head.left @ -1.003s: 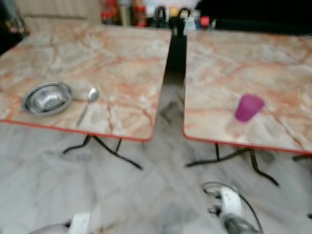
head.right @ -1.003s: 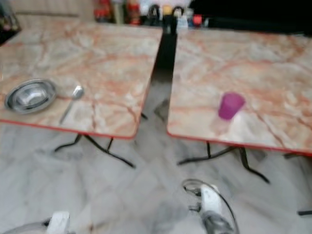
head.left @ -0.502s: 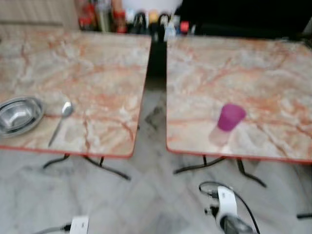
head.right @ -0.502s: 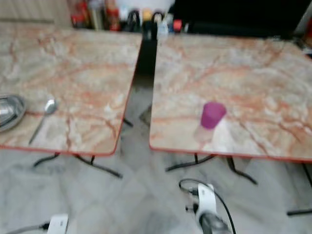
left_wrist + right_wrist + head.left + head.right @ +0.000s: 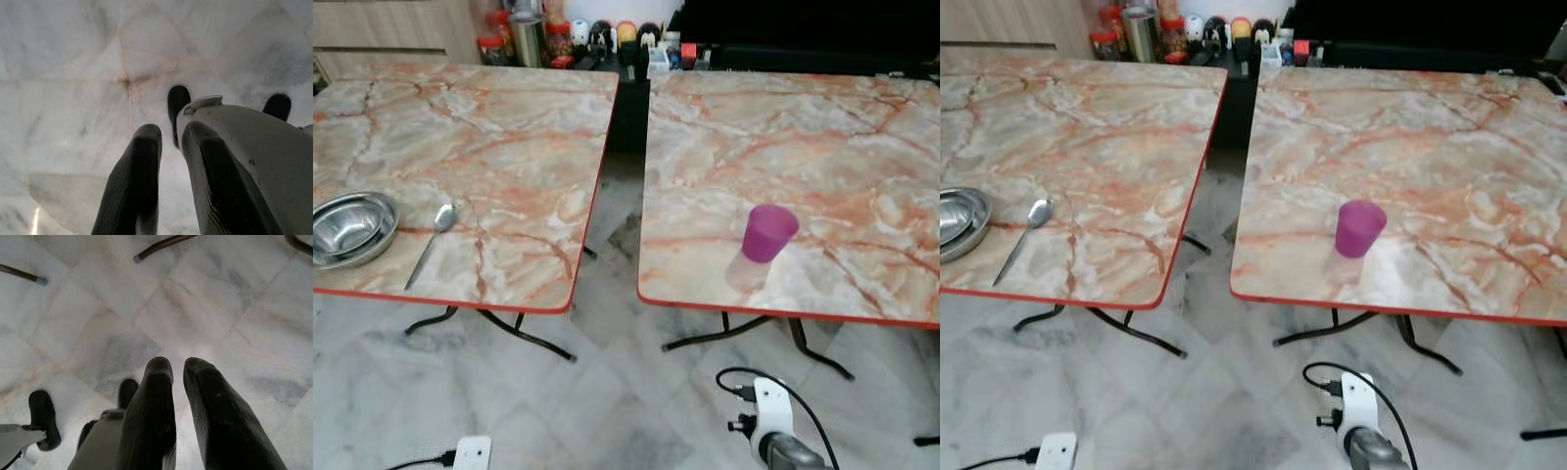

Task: Setting the table

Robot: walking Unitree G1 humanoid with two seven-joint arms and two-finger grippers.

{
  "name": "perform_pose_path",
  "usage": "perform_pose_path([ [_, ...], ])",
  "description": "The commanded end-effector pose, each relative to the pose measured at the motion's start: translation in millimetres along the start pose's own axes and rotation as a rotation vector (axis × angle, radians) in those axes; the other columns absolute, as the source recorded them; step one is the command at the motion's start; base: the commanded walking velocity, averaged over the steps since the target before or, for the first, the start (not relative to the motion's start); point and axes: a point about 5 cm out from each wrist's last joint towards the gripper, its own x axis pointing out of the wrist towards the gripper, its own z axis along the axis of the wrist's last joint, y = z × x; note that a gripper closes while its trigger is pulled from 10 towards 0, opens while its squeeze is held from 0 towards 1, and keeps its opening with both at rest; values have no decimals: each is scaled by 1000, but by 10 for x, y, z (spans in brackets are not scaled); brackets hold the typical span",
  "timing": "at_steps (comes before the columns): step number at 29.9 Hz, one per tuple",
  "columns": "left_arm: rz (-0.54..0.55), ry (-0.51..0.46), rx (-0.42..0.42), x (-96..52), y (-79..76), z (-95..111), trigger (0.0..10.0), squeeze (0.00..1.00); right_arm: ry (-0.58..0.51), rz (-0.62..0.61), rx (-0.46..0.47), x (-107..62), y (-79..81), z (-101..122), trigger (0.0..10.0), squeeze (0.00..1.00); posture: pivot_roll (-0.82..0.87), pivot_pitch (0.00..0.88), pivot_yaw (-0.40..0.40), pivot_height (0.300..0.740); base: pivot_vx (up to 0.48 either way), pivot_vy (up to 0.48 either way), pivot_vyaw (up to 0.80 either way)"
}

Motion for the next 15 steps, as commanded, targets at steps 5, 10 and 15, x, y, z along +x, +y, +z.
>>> perform_pose_path([
  [5, -7, 26, -3, -11, -33, -76, 10000, 0, 8, -7, 1, -6, -36, -20, 10000, 0, 6, 124, -33, 736, 0, -300, 0],
  [10, -7, 26, -3, -11, -33, -75, 10000, 0, 8, -11, 3, -6, -40, -21, 10000, 0, 5, 124, -33, 736, 0, -305, 0],
  [15, -7, 26, -4, -11, -33, -75, 10000, 0, 9, -12, 2, -6, -42, -22, 10000, 0, 4, 124, -33, 736, 0, -304, 0],
])
